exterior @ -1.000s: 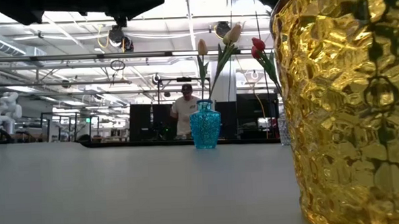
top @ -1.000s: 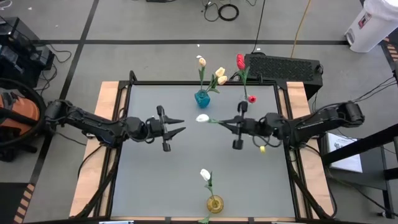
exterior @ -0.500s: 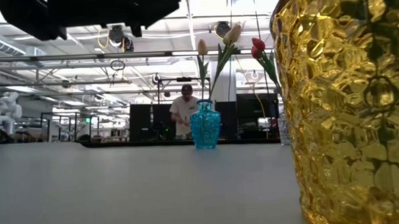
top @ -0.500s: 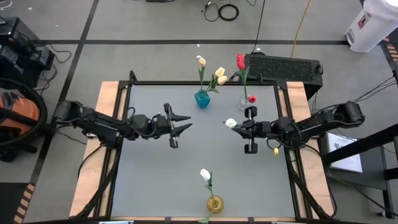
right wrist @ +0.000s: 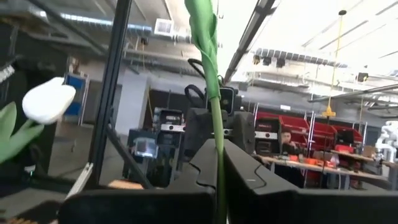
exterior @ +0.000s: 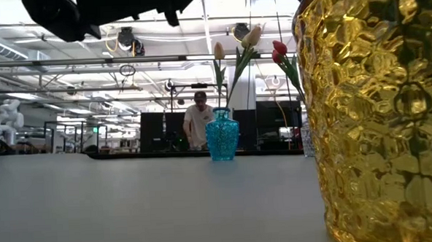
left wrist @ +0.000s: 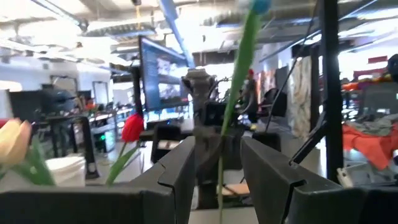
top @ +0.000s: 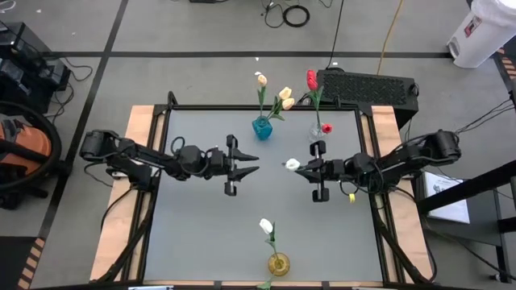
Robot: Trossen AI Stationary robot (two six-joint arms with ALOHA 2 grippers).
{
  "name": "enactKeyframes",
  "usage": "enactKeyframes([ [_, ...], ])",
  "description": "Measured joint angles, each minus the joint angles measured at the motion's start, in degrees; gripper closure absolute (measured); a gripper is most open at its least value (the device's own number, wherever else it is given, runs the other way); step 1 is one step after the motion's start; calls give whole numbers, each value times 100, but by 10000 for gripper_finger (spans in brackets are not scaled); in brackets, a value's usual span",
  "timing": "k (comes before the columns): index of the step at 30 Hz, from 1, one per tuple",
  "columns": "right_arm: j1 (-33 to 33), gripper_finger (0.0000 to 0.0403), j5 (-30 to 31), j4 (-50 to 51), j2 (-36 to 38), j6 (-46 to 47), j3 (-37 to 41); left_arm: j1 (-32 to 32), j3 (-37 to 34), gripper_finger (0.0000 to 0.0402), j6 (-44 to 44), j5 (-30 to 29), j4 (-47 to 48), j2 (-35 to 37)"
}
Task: Sort flowers into vase by color
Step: Put the white flower into the yellow vase
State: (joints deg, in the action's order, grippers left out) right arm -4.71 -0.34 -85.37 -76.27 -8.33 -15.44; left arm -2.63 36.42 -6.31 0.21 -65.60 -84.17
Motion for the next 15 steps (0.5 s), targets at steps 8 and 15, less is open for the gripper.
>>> enactKeyframes([
  [8, -3, 403, 22, -432, -598, 337, -398, 0, 184, 267, 49, 167, 102, -10],
  [15, -66, 403, -4, -396, -1242, 348, -1041, 0, 204, 267, 265, 148, 176, -12],
])
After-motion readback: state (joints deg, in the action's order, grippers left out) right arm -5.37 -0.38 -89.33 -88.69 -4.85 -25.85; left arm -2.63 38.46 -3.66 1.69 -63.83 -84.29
